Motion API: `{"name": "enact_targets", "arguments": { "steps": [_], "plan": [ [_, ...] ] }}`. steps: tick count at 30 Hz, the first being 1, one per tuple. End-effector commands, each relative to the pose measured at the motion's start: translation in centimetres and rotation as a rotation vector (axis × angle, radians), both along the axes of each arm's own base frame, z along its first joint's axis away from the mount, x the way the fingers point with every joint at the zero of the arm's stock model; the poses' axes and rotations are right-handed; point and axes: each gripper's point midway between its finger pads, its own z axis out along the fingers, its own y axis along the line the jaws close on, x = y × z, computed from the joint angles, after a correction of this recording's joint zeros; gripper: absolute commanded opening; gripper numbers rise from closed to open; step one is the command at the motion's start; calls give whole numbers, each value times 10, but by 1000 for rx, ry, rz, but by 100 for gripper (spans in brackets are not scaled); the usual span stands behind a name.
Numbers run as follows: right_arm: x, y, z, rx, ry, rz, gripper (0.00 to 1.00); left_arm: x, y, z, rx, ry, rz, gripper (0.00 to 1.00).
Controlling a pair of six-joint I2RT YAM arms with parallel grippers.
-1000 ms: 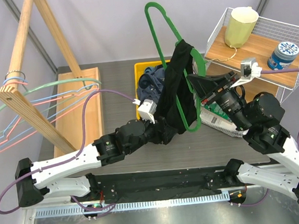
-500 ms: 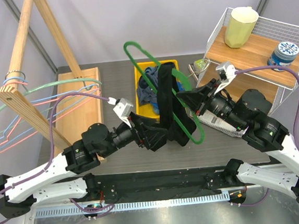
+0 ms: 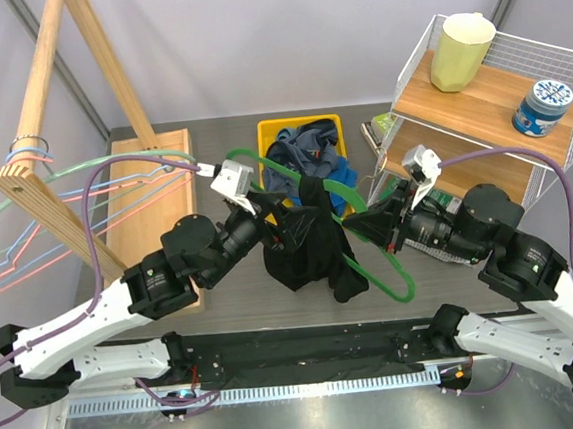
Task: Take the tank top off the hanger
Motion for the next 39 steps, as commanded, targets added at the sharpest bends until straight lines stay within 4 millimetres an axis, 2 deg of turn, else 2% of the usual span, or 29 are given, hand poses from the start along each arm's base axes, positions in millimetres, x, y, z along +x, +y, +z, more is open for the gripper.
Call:
{"name": "enact_targets", "arguments": {
  "steps": [1, 6, 12, 13, 15, 18, 19, 20, 22, 28, 34, 36, 39],
  "plan": [
    [-15, -4, 12, 29, -45, 54, 1, 5, 5, 13, -12, -23, 37, 77],
    [-18, -4, 6, 23, -38, 65, 1, -1, -9, 10, -8, -9, -22, 74],
    [-18, -4, 2, 21, -28, 62, 1, -14, -26, 12, -27, 9, -119, 60],
    [-18, -5, 0, 19, -26, 61, 1, -15, -29, 11, -26, 10, -132, 53],
    [-18, -6, 0, 21, -26, 55, 1, -22, -35, 12, -32, 10, -181, 47],
    [-17, -9, -2, 19, -24, 38, 1, -29, -42, 14, -37, 14, -230, 31],
    [-16, -10, -3, 15, -21, 32, 1, -29, -42, 12, -33, 21, -232, 13],
    [-16, -13, -3, 15, -23, 21, 1, -29, -42, 15, -39, 25, -229, 7],
    [-15, -16, -5, 5, -19, 4, 1, -27, -39, 14, -35, 29, -211, 3],
    [-18, -27, -18, -23, 7, -22, 1, -19, -28, 17, -33, 14, -151, 0],
    [-24, -37, -42, -77, 64, -41, 1, -15, -23, 32, -16, -24, -126, 0],
    [-29, -41, -54, -102, 97, -38, 1, -7, -13, 40, 18, -53, -72, 0],
    [-41, -48, -67, -128, 143, -19, 1, 13, 4, 38, 110, -94, 61, 0]
  ]
}}
